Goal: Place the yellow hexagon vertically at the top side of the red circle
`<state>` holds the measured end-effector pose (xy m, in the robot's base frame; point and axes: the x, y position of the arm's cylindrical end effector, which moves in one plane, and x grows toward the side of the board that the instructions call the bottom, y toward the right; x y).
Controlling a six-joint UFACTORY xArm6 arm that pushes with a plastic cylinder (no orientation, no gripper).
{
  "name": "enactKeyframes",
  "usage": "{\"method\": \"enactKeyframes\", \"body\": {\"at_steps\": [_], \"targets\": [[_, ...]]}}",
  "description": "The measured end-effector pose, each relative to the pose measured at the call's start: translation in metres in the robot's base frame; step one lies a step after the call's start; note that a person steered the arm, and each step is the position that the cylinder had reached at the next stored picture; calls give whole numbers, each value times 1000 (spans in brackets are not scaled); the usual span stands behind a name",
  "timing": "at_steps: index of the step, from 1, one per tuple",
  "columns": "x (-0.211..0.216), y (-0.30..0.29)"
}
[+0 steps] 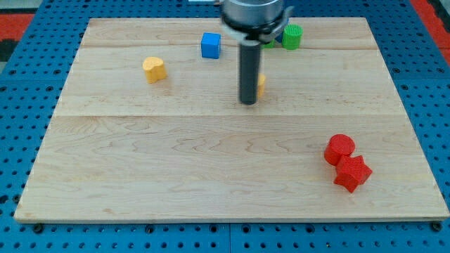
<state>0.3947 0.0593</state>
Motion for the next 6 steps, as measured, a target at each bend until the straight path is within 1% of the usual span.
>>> {"method": "enactKeyframes", "body": {"at_steps": [1, 2, 3, 4, 5, 6], "targets": [[4, -60], [-38, -44], [-64, 37], [-9, 76], [-15, 63], [20, -51]]}}
